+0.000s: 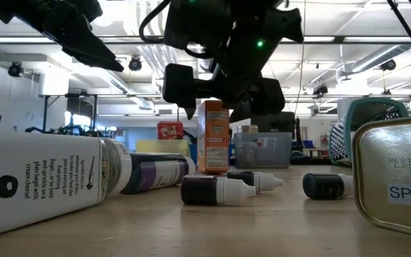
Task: Pick & Place Kitchen Items
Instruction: Put the orange cereal box into the yellow bin
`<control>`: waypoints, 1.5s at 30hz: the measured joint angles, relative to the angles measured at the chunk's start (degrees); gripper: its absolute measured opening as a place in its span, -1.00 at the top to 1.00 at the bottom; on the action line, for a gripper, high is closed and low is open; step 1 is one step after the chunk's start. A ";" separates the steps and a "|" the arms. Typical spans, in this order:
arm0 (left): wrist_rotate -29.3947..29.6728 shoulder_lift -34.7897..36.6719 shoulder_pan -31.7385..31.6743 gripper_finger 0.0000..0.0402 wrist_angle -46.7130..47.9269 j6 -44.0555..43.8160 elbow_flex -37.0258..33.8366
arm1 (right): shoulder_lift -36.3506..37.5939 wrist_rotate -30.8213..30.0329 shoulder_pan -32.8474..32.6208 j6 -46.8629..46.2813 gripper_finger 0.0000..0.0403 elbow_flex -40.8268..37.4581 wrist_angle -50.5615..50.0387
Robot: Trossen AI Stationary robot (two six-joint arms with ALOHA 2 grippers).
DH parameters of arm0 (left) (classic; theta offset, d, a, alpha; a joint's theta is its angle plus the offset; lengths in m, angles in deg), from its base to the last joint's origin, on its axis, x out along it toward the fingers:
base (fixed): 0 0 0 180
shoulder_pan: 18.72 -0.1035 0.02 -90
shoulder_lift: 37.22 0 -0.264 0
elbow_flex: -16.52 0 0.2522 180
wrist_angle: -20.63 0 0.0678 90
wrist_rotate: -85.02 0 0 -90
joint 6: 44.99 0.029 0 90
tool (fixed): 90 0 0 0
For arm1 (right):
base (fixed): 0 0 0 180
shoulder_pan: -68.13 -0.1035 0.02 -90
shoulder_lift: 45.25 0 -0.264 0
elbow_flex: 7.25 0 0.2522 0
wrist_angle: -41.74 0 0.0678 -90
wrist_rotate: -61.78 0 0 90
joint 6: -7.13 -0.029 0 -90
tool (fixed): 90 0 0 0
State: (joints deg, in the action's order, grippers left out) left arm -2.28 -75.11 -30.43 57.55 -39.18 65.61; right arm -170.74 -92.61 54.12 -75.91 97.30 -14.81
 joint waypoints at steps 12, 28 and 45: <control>0.04 0.00 0.00 -0.99 0.09 -0.02 0.00 | 0.00 1.36 1.46 0.08 -0.84 -0.02 -0.15; 0.35 0.00 0.00 -0.99 0.15 -0.04 0.00 | 0.05 1.45 1.44 1.17 0.06 -0.02 -0.25; 0.22 0.00 0.00 -0.99 0.07 2.08 0.00 | 4.79 6.43 1.31 3.38 0.12 -0.04 -1.74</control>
State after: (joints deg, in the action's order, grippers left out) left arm -2.06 -75.11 -30.43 57.61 -37.10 65.61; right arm -165.95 -86.18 55.42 -72.53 97.25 -16.55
